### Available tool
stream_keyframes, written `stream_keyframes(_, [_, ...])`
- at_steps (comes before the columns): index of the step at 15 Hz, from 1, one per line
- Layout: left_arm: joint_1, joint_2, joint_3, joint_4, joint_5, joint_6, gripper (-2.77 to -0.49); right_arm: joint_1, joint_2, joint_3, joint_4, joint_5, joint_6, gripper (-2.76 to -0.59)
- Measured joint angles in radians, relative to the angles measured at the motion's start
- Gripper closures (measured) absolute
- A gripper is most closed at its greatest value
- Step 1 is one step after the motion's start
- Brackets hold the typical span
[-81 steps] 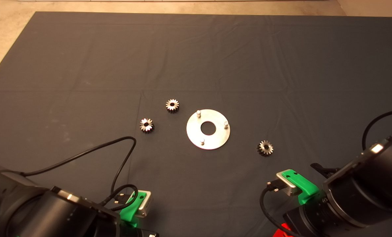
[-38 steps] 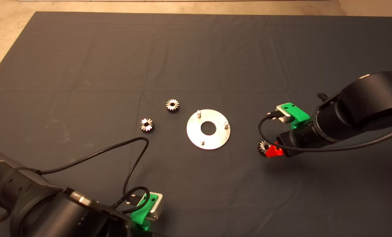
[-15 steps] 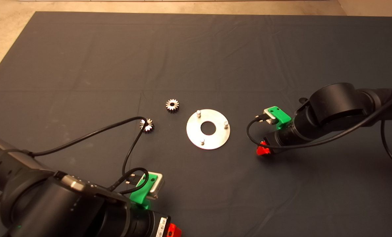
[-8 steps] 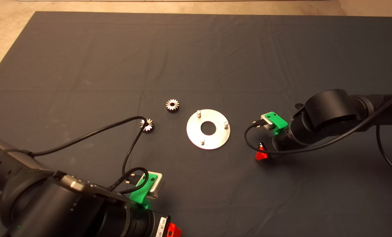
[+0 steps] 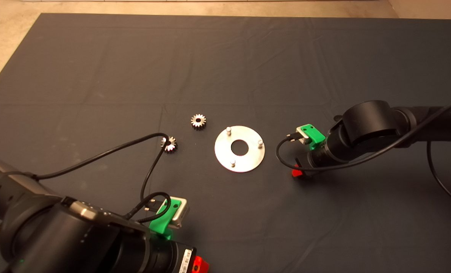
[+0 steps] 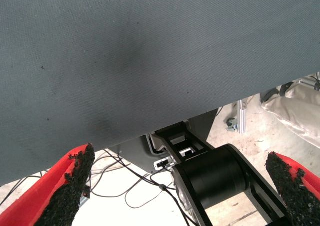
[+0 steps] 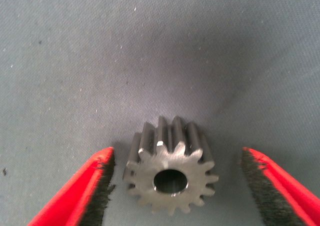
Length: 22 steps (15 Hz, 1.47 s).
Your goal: Install three planetary gears onto the carrier pins
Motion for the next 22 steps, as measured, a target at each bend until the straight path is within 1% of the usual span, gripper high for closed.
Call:
stream_keyframes(3, [0.000,0.000,0.000,0.000,0.000,0.000,-2.48,0.000,0.003,-0.005,-0.001,0.001,0.000,-1.59])
stream_keyframes(4, [0.000,0.000,0.000,0.000,0.000,0.000,-2.48,0.000,0.003,-0.005,-0.001,0.001,0.000,-1.57])
stream_keyframes(5, [0.000,0.000,0.000,0.000,0.000,0.000,-2.48,0.000,0.003,-0.005,-0.001,0.000,0.000,-1.47])
stream_keyframes(7, [0.000,0.000,0.000,0.000,0.000,0.000,-2.48,-0.001,0.003,-0.005,-0.001,0.001,0.000,-1.43])
stream_keyframes(9, [0.000,0.000,0.000,0.000,0.000,0.000,-2.48,-0.001,0.005,-0.005,-0.001,0.001,0.001,-1.31])
stream_keyframes(11, [0.000,0.000,0.000,0.000,0.000,0.000,-2.48,-0.005,0.005,0.000,0.000,0.001,0.002,-1.28])
stream_keyframes(19, [0.000,0.000,0.000,0.000,0.000,0.000,-2.48,-0.005,0.005,0.011,0.000,0.000,0.004,-1.28])
stream_keyframes(20, [0.000,0.000,0.000,0.000,0.000,0.000,-2.48,-0.005,0.005,0.011,0.000,-0.002,0.004,-1.21])
stream_keyframes(22, [0.000,-0.003,0.000,0.000,0.000,0.000,-2.48,-0.005,0.005,0.013,0.000,-0.003,0.004,-1.18])
